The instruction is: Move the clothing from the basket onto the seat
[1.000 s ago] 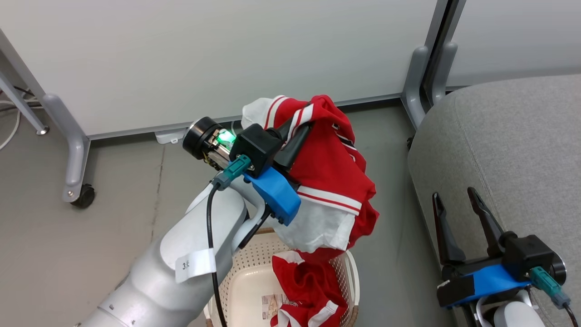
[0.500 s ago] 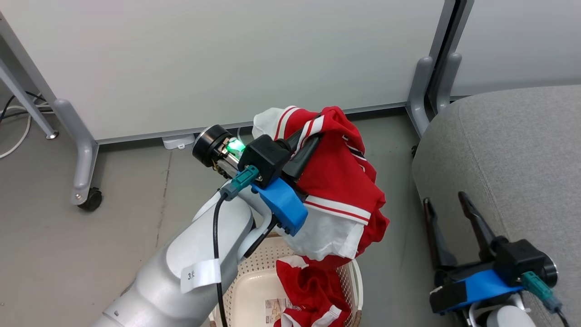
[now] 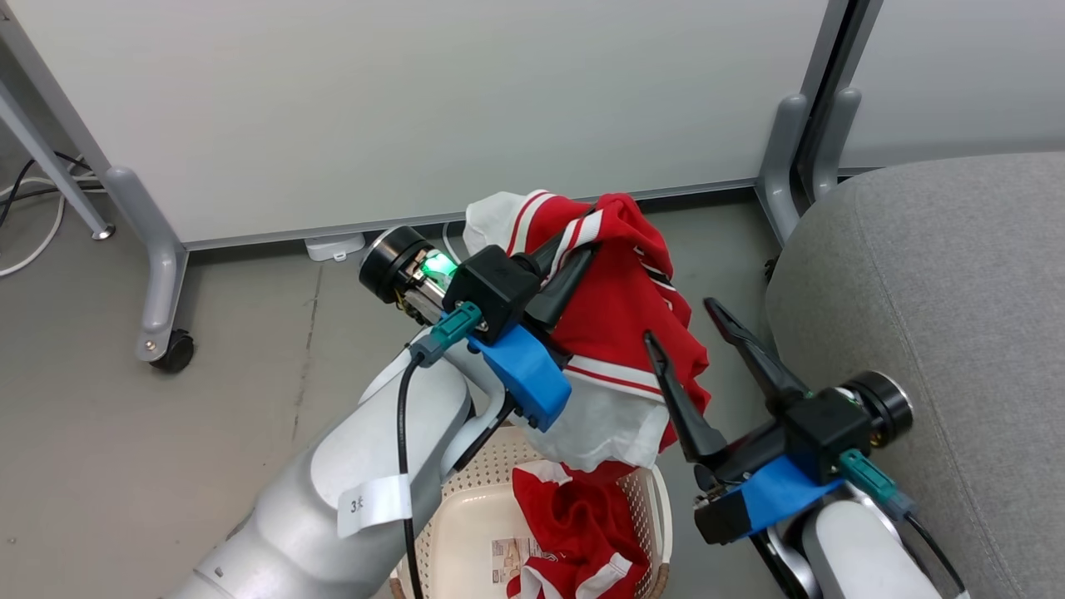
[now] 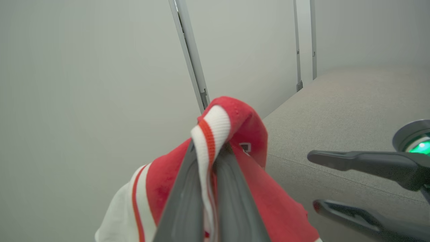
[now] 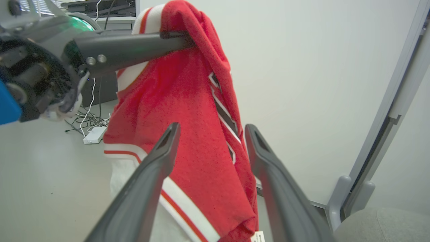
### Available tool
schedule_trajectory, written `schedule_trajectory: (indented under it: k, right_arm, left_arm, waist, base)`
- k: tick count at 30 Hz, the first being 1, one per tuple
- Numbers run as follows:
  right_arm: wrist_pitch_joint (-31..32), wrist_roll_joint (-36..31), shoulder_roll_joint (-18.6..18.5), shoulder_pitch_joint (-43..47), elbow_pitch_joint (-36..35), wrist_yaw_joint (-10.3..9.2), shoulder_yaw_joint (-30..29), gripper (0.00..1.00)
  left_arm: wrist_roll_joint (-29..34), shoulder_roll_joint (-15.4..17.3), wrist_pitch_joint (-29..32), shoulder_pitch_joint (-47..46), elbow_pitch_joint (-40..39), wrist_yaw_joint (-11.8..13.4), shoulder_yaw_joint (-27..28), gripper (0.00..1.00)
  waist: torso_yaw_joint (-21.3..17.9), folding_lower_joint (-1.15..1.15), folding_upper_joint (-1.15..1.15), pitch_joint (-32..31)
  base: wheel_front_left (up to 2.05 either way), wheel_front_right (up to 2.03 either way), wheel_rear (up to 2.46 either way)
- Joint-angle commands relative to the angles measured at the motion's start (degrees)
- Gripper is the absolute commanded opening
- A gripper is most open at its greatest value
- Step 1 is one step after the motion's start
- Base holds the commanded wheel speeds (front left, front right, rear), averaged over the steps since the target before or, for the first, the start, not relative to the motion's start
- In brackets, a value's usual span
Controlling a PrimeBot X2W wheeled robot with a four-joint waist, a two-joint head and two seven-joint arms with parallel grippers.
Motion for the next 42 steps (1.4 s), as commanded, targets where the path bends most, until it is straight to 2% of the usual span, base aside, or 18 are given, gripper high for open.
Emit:
schedule_trajectory:
  k: [1,7,22,23,24,25,42]
  right_arm:
    - [-0.2,-0.2,-0.7,-1.6,0.5,0.03,1.2,1.00]
    - [-0.2,-0.2,-1.3,-6.1,2.9,0.03,4.1,1.00]
    - [-0.2,-0.4,-1.0,-11.4,13.9,0.03,5.9,1.00]
    - [-0.2,-0.2,-0.8,-11.6,14.6,0.03,5.9,0.44]
    - [-0.2,-0.1,-0.7,-12.0,15.0,0.03,6.1,0.02]
    - [-0.2,0.0,-0.6,-12.3,15.3,0.03,6.2,0.00]
    - [-0.2,0.9,-0.6,-12.8,15.5,0.02,7.3,0.00]
  left_arm:
    - [0.2,-0.1,-0.3,-0.8,-0.4,-0.1,-0.1,0.00]
    - [0.9,-0.8,-0.3,-0.8,-0.9,-0.1,-0.8,0.00]
    - [1.5,-1.9,-0.3,-1.4,-2.4,-0.2,-1.7,0.00]
    - [1.5,-1.8,-0.3,-1.3,-2.4,-0.2,-1.7,0.00]
    - [1.6,-1.8,-0.3,-1.2,-2.5,-0.2,-1.6,0.00]
    - [1.6,-1.8,-0.3,-1.1,-2.5,-0.2,-1.6,0.00]
    - [2.0,-1.6,-0.3,-0.8,-2.1,-0.3,-1.0,0.00]
  waist:
    - [0.3,0.00,0.00,0.2]
    - [1.2,0.00,0.00,1.0]
    - [2.2,0.00,0.00,1.9]
    - [2.2,0.00,0.00,1.9]
    - [2.1,0.00,0.00,2.0]
    - [2.1,0.00,0.00,2.0]
    - [1.8,0.00,0.00,2.0]
  base:
    - [0.00,0.00,0.00]
    - [0.00,0.00,0.00]
    - [0.00,0.00,0.00]
    - [0.00,0.00,0.00]
    - [0.00,0.00,0.00]
    - [0.00,0.00,0.00]
    - [0.00,0.00,0.00]
